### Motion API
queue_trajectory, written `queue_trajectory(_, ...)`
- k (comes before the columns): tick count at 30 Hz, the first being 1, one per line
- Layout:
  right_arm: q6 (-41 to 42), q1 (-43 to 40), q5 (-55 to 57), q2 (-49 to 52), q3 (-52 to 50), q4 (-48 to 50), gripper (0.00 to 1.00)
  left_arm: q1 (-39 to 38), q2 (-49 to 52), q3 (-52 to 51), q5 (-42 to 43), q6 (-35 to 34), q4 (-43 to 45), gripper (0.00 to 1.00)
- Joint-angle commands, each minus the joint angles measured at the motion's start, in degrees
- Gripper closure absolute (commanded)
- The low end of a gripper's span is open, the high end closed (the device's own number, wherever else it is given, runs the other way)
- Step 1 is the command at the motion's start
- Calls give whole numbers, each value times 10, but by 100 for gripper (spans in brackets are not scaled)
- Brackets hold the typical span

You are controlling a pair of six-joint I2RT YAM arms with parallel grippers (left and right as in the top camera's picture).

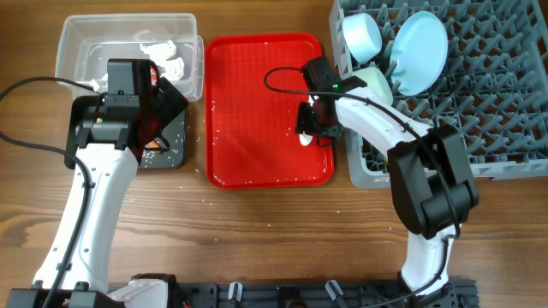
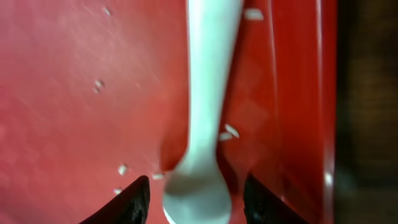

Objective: Sort waste into correct bins and load items into the dishwasher rack
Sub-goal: 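Carry the white spoon right and place it in the rack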

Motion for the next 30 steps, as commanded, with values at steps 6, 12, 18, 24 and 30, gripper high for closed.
queue_trajectory(6, -12, 2, -14, 14, -49, 24, 68, -2, -3, 7, 3, 3, 0, 0)
queue_trajectory(12, -14, 1, -14, 14, -49, 14, 78, -2, -3, 7, 3, 3, 0, 0)
queue_trajectory(18, -28, 1, -13, 14, -49, 11, 96, -2, -3, 7, 3, 3, 0, 0)
queue_trajectory(24, -49, 1, 3, 2, -38, -2, 96, -2, -3, 7, 3, 3, 0, 0)
queue_trajectory(30, -70, -7, 3, -146, 17, -64, 96, -2, -3, 7, 3, 3, 0, 0)
